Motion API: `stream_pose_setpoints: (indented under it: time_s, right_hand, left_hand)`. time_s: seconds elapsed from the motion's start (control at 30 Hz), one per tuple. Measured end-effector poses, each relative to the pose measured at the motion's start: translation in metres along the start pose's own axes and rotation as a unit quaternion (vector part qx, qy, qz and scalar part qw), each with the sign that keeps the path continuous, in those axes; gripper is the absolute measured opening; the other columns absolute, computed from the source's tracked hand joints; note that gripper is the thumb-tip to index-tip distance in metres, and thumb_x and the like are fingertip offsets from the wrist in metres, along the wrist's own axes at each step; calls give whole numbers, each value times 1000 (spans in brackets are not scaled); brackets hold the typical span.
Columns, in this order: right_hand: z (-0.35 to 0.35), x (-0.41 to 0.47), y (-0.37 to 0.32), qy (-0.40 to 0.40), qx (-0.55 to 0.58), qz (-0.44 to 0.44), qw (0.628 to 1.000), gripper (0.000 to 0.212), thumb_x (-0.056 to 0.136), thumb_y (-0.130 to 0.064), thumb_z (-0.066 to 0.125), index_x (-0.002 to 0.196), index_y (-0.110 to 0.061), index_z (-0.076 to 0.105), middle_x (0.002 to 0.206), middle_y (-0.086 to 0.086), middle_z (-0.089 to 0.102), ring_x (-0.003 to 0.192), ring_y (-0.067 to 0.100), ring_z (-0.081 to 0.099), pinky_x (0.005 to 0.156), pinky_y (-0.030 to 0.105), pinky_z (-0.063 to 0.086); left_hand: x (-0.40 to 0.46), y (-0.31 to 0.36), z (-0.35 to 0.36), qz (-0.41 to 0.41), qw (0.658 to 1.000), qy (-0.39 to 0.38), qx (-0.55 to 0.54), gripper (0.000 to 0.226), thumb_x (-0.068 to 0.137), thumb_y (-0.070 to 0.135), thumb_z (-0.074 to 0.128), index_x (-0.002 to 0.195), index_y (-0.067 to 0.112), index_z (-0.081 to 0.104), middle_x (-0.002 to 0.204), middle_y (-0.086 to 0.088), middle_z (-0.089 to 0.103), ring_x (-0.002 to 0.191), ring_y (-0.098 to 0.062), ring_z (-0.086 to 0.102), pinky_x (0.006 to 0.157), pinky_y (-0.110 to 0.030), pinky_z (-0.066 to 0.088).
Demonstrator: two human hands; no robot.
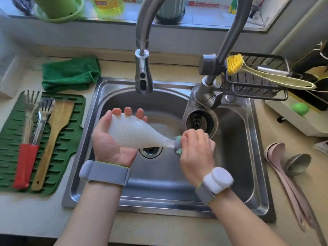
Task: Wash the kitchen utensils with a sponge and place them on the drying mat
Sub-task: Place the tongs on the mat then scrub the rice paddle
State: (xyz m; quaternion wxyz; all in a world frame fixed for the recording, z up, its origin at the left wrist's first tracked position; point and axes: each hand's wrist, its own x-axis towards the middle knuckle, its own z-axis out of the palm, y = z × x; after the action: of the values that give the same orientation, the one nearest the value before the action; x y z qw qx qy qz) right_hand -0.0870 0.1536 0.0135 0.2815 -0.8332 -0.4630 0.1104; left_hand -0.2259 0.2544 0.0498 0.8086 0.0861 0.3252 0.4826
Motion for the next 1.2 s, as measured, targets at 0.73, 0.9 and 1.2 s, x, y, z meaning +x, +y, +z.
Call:
stream_pose_setpoints:
  time_s: [0.73,0.9,1.2]
  right_hand:
    - [22,10,-37,-94,-8,-28,995,23,99,-30,33,89,-13,44,68,9,55,70,44,54,53,37,28]
    - [36,2,-63,-144,-7,-27,989,18,99,-30,36,86,-19,38,72,7,60,73,40,55,54,36,29]
    - [61,5,-140,-177,21,5,984,22,101,-33,29,84,-22,37,64,-3,44,73,35,51,64,37,36]
  left_hand:
    - [12,20,-21,-50,997,63,2,39,85,39,58,111,11,59,109,-11,64,107,-31,59,104,-42,43]
    - [-2,-4,-35,-49,975,112,186,9,99,8,49,103,8,56,82,-6,63,76,-19,64,75,-32,57]
    - [0,123,-91,2,870,133,474,1,91,8,63,92,7,62,88,-11,68,72,-14,71,71,-26,59]
